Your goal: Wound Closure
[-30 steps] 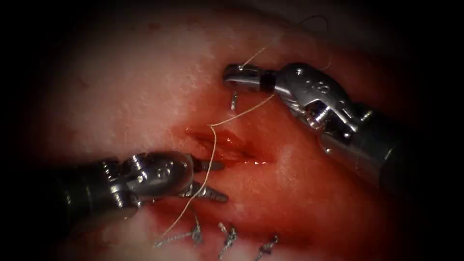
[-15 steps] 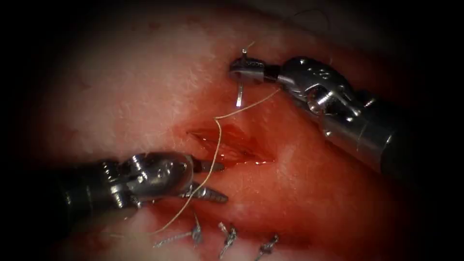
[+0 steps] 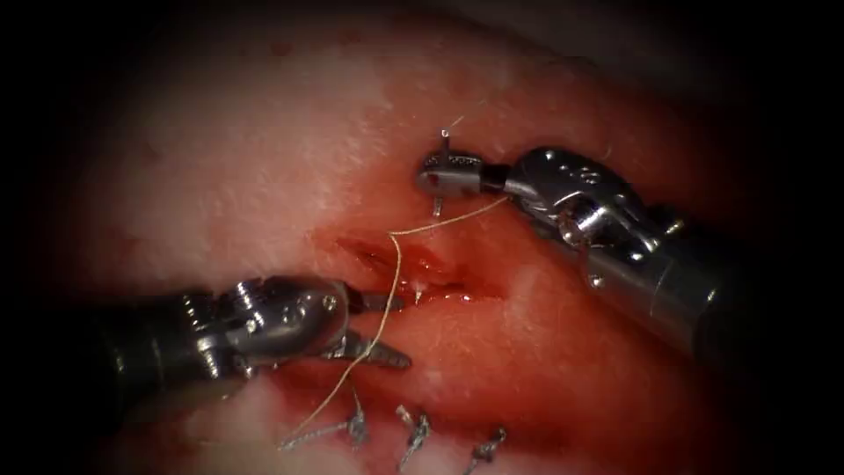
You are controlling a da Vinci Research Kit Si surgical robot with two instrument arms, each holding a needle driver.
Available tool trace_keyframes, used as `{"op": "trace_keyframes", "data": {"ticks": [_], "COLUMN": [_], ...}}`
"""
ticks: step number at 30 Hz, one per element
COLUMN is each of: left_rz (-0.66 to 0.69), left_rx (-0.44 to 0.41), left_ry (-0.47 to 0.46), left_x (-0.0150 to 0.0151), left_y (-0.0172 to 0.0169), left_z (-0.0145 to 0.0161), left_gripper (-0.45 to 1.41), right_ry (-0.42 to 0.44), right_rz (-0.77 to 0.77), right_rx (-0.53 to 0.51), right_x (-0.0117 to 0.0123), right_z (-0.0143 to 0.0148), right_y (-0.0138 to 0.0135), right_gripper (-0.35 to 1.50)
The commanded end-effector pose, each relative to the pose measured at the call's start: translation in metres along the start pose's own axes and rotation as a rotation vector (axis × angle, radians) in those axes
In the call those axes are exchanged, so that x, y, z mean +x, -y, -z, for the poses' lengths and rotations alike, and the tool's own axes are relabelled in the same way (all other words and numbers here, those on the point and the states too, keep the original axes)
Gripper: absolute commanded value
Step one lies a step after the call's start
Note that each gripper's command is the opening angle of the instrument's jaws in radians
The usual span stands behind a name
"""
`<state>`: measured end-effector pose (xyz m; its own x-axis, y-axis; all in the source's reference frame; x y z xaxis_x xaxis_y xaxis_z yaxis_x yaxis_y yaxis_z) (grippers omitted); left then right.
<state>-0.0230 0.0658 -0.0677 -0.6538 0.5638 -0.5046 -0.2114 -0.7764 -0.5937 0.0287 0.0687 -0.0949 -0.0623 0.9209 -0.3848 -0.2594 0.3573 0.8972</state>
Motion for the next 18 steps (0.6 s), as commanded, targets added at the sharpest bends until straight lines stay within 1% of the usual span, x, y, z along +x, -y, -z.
{"op": "trace_keyframes", "data": {"ticks": [1,8,9,11,12,16,17,18], "left_rz": [-0.002,0.004,0.004,0.003,0.003,0.003,0.003,0.002], "left_rx": [0.000,-0.002,-0.002,-0.003,-0.004,-0.005,-0.005,-0.005], "left_ry": [-0.001,-0.001,-0.001,-0.001,-0.001,-0.001,-0.001,-0.001], "left_x": [0.0002,0.0002,0.0002,0.0002,0.0002,0.0002,0.0002,0.0002], "left_y": [0.0003,0.0003,0.0003,0.0003,0.0003,0.0003,0.0003,0.0003], "left_z": [-0.0006,-0.0005,-0.0005,-0.0005,-0.0004,-0.0003,-0.0004,-0.0004], "left_gripper": [0.47,0.46,0.46,0.46,0.46,0.46,0.46,0.46], "right_ry": [-0.004,0.045,0.057,0.082,0.110,0.170,0.165,0.130], "right_rz": [-0.022,-0.233,-0.278,-0.323,-0.379,-0.411,-0.410,-0.412], "right_rx": [0.012,0.076,0.090,0.105,0.119,0.158,0.154,0.143], "right_x": [0.0009,0.0001,-0.0001,-0.0003,-0.0007,-0.0017,-0.0019,-0.0019], "right_z": [-0.0008,-0.0011,-0.0012,-0.0015,-0.0017,-0.0022,-0.0023,-0.0025], "right_y": [-0.0001,0.0003,0.0005,0.0008,0.0012,0.0022,0.0023,0.0024], "right_gripper": [-0.35,-0.35,-0.35,-0.35,-0.35,-0.35,-0.35,-0.35]}}
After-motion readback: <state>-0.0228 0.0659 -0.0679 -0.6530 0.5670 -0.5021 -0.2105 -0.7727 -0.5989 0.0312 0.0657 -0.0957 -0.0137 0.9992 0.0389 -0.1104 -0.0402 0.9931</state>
